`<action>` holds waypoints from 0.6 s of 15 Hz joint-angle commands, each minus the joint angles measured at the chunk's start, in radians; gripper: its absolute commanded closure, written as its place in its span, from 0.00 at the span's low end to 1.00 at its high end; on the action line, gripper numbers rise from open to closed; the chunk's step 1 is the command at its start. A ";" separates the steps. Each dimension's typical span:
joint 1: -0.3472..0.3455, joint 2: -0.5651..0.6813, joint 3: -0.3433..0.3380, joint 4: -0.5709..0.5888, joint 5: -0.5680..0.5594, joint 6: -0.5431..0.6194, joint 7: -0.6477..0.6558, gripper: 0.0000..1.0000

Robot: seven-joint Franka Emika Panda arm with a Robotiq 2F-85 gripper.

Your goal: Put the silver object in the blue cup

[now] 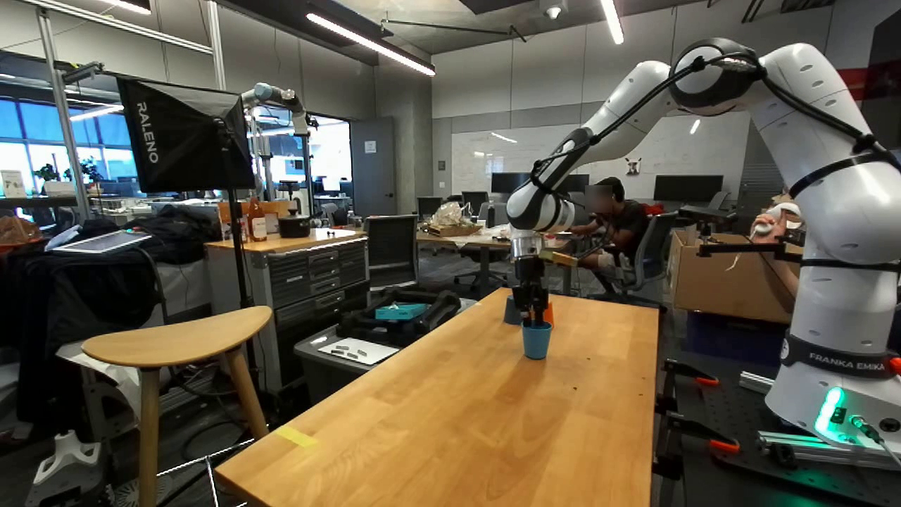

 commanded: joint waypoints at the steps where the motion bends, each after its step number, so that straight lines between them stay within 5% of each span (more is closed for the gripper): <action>1: -0.009 -0.031 0.008 0.010 0.015 -0.008 -0.010 0.75; 3: -0.011 -0.063 0.004 0.005 0.006 -0.025 -0.018 0.92; 6: 0.000 -0.127 -0.017 -0.001 -0.051 -0.044 -0.013 0.99; 7: 0.010 -0.146 -0.033 0.003 -0.104 -0.049 -0.003 0.99; 9: 0.030 -0.178 -0.065 0.006 -0.247 -0.056 0.017 0.84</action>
